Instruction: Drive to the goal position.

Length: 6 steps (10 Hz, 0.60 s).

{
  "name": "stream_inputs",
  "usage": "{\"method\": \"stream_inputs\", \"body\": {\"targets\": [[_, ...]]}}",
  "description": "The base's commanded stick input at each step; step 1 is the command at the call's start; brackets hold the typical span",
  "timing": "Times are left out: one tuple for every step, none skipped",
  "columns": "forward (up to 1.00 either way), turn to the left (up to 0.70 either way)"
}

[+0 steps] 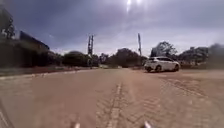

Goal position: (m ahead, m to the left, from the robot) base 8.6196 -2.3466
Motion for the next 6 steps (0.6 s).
{"method": "stream_inputs", "body": {"targets": [[0.7,0.0],[0.7,0.0],[0.7,-0.35],[0.7,-0.35],[0.7,-0.35],[0.7,-0.35]]}}
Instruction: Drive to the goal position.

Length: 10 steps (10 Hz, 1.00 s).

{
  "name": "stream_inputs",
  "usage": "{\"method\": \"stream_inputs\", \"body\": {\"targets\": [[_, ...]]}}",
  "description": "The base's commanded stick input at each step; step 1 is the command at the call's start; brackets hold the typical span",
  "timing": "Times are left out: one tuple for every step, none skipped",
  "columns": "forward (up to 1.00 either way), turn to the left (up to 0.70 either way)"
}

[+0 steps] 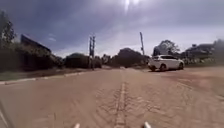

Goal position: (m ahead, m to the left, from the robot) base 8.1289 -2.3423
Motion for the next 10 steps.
{"method": "stream_inputs", "body": {"targets": [[0.7,-0.3],[0.7,-0.13],[0.7,0.0],[0.7,0.0],[0.7,0.0],[0.7,0.0],[0.7,0.0],[0.7,0.0],[0.7,0.0],[0.7,0.0]]}}
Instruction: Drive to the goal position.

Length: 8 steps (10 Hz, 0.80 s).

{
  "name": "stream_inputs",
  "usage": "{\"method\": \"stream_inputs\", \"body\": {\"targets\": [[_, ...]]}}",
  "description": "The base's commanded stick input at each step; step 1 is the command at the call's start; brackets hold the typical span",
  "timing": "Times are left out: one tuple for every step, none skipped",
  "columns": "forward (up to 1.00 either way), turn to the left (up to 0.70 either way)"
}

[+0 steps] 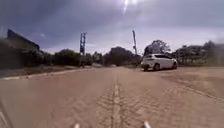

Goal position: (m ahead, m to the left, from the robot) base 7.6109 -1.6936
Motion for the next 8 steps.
{"method": "stream_inputs", "body": {"targets": [[0.7,0.0],[0.7,0.0],[0.7,0.0],[0.7,0.0],[0.7,0.0],[0.7,0.0],[0.7,0.0],[0.7,0.0]]}}
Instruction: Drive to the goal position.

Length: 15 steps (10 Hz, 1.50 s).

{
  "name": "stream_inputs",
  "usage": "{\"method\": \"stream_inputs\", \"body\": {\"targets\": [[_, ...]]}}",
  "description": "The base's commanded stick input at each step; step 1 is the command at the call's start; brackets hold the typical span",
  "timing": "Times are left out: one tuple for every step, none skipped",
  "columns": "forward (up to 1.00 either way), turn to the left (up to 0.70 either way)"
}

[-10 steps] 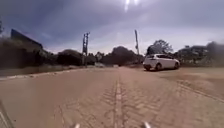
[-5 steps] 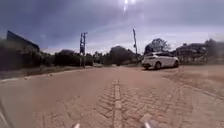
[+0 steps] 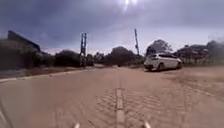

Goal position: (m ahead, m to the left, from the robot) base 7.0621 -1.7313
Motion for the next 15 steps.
{"method": "stream_inputs", "body": {"targets": [[0.7,0.0],[0.7,0.0],[0.7,0.0],[0.7,0.0],[0.7,0.0],[0.7,0.0],[0.7,0.0],[0.7,0.0],[0.7,0.0],[0.7,0.0],[0.7,0.0],[0.7,0.0],[0.7,0.0],[0.7,0.0],[0.7,-0.02]]}}
